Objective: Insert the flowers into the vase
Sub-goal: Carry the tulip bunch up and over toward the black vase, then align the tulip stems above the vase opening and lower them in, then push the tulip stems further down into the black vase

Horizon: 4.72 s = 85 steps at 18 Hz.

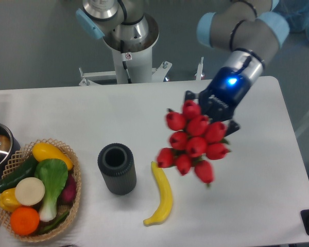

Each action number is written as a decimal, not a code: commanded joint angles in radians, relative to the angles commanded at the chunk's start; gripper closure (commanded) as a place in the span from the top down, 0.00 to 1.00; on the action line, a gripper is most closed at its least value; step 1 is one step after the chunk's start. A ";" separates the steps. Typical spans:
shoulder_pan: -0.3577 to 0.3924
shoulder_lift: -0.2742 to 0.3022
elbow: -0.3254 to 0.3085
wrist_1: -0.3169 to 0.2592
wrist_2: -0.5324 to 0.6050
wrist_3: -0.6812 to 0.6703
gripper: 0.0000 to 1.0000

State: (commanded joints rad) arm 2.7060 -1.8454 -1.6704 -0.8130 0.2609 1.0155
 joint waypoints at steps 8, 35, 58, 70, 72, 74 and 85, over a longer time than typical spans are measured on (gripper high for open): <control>-0.014 0.017 -0.052 0.003 -0.259 0.135 0.34; -0.080 -0.052 -0.178 -0.002 -0.506 0.374 0.33; -0.115 -0.143 -0.259 -0.003 -0.489 0.495 0.33; -0.091 -0.206 -0.311 -0.003 -0.485 0.632 0.34; -0.091 -0.206 -0.321 -0.003 -0.485 0.637 0.34; -0.089 -0.204 -0.330 -0.005 -0.483 0.637 0.34; -0.084 -0.201 -0.361 -0.003 -0.482 0.640 0.35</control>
State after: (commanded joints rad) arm 2.6216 -2.0463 -2.0310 -0.8161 -0.2209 1.6552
